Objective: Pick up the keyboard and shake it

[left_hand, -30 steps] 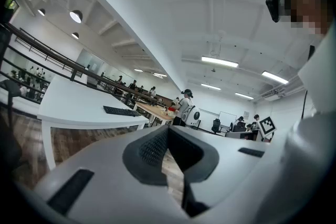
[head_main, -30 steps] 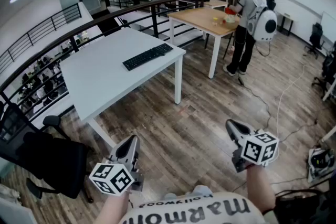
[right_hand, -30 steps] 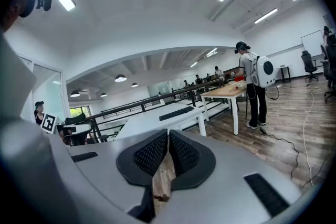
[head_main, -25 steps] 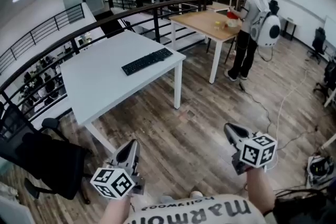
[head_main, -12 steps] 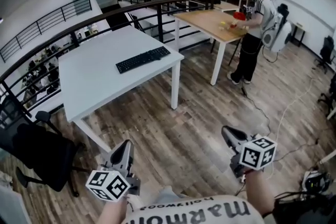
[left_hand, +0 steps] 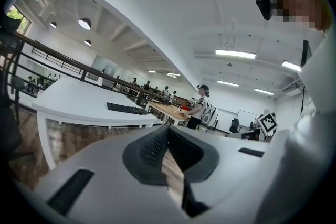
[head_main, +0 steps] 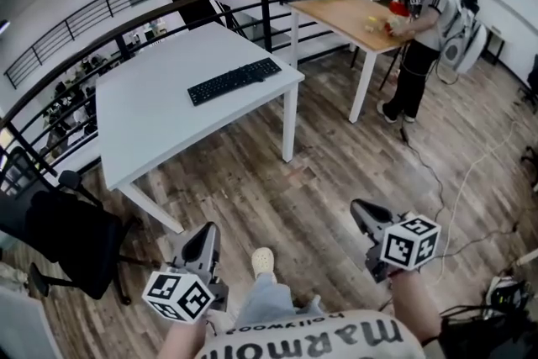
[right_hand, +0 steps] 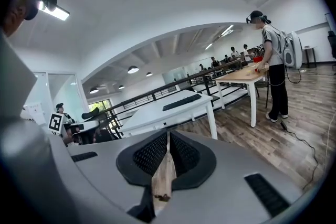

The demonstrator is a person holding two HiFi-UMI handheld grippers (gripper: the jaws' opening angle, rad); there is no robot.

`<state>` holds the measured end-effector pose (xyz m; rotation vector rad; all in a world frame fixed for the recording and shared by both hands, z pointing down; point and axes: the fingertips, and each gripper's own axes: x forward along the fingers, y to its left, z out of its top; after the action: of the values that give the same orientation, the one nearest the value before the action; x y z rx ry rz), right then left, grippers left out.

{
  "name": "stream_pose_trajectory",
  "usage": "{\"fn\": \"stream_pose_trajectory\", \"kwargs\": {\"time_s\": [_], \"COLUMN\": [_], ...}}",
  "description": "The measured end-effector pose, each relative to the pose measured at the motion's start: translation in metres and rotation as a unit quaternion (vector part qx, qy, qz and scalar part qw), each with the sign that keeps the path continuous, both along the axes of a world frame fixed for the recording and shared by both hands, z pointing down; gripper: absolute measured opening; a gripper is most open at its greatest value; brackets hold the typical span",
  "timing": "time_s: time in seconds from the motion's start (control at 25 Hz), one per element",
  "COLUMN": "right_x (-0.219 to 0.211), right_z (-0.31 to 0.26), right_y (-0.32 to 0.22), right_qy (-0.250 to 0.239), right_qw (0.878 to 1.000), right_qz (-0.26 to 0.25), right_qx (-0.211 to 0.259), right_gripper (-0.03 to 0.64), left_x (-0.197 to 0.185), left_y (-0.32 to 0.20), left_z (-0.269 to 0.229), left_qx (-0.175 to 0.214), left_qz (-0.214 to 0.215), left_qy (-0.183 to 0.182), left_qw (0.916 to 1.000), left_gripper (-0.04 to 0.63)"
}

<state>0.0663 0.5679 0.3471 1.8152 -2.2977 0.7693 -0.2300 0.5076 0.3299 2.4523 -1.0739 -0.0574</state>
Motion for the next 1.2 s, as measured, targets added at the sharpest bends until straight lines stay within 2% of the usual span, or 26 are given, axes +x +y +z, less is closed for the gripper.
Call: {"fn": "stream_pose_trajectory", "kwargs": {"time_s": [0.36,0.72,1.04,1.2], "right_x": [0.009,0.006,-0.011,-0.018], "right_z": [0.008,-0.007,-0.005,0.0], "right_y": [-0.099,-0.23,-0.322,-0.342], "right_qy": [-0.001,0.011,0.013,0.018], "right_qw": [1.0,1.0,1.0,1.0], "right_qz": [0.009,0.011,0.006,0.003], "right_qx": [-0.009,-0.001,0.011,0.007], "right_gripper": [0.043,0.043,0.043,0.043], "left_x": [0.011,0.025,0.01,0.008], "left_y": [-0.11,-0.235,-0.32,-0.34], "left_z": [0.012,-0.008,-0.007,-0.001], "left_qx": [-0.015,0.004,0.015,0.009], "left_qz": [-0.001,0.025,0.023,0.023], "left_qy": [0.02,0.027,0.031,0.032], "left_qw": [0.9997,0.9993,0.9991,0.9992], "left_gripper": [0.002,0.002,0.002,0.002]}}
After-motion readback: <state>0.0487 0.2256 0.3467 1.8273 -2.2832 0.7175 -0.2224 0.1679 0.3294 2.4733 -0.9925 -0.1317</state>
